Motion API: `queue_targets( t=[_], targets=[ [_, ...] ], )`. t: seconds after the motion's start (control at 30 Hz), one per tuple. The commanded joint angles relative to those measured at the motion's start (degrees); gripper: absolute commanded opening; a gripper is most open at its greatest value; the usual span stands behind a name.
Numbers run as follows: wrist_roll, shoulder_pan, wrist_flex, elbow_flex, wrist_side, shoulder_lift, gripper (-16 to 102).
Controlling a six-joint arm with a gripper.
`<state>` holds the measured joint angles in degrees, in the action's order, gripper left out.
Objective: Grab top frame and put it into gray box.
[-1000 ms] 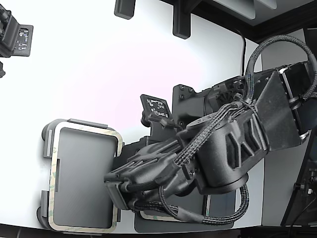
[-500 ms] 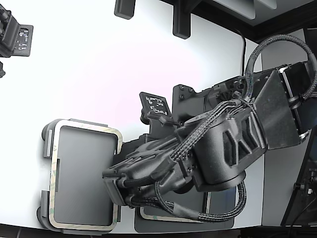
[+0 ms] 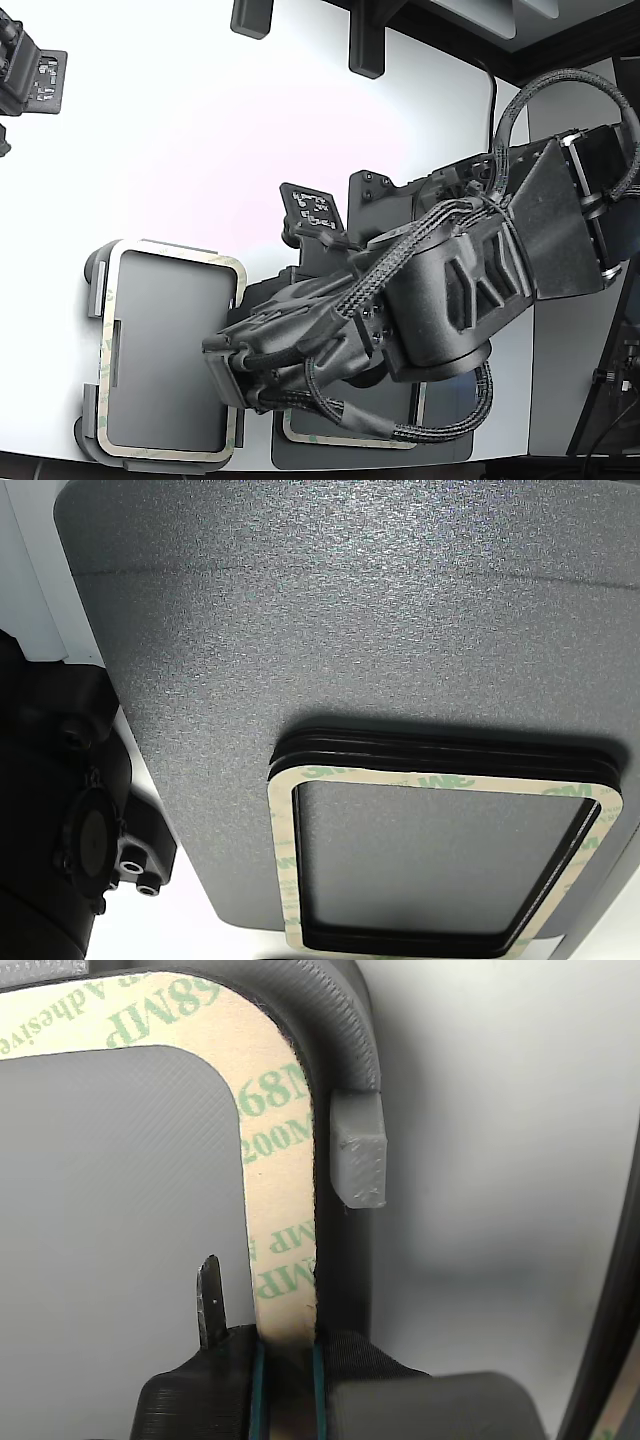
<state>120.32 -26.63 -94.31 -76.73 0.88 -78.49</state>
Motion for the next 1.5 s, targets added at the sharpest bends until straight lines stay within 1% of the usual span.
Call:
queue_targets(
  t=[0.0,1.47],
  targets=[
    [-0.18,0.79,-0.62,0.88,-0.18,-1.14,-12],
    [-0.79,0.26,-0.53,2.99,-0.97,1.23,-12]
  ],
)
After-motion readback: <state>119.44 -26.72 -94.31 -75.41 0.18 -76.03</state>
